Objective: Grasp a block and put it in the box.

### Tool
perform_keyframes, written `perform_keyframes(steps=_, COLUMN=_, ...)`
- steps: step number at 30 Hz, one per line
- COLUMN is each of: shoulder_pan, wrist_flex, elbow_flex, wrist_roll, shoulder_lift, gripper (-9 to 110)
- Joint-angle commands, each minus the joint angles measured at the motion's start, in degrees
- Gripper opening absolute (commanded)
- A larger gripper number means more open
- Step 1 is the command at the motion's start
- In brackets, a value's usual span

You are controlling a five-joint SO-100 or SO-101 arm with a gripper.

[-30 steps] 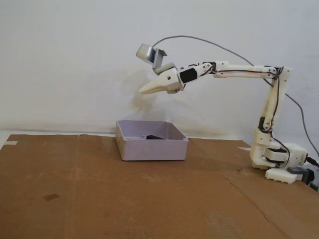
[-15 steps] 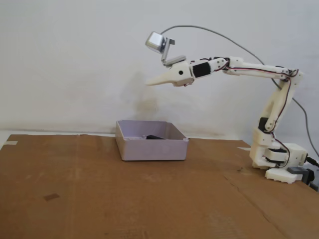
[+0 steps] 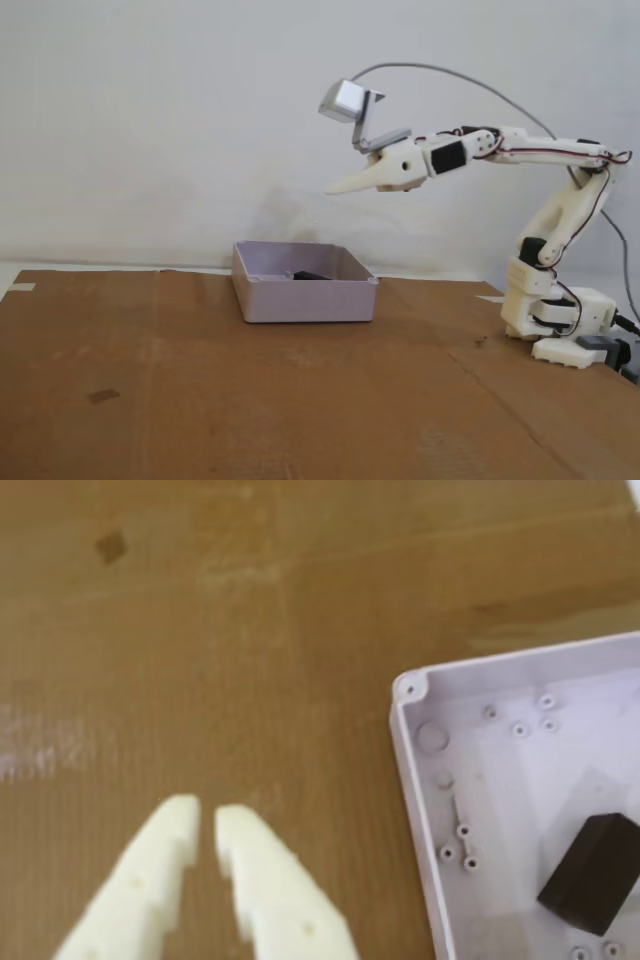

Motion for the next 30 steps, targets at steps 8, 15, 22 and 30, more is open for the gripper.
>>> perform_keyframes(steps=8, shoulder_pan=-2.72, wrist_flex=-2.29, elbow_flex=6.5, wrist_roll=-10.37, shoulder_lift=15.38, gripper=0)
perform_keyframes(steps=15, shoulder_pan=-3.69, wrist_flex=-2.29, elbow_flex=15.38, wrist_roll=-10.37, shoulder_lift=23.64, gripper=1)
perform_keyframes(steps=22, shoulder_pan=-3.52, wrist_flex=-2.29, elbow_flex=24.26, wrist_roll=-10.28, shoulder_lift=31.46, gripper=1)
perform_keyframes(steps=30, shoulder_pan=-3.6, wrist_flex=-2.64, elbow_flex=34.89, wrist_roll=-10.28, shoulder_lift=41.4, gripper=1)
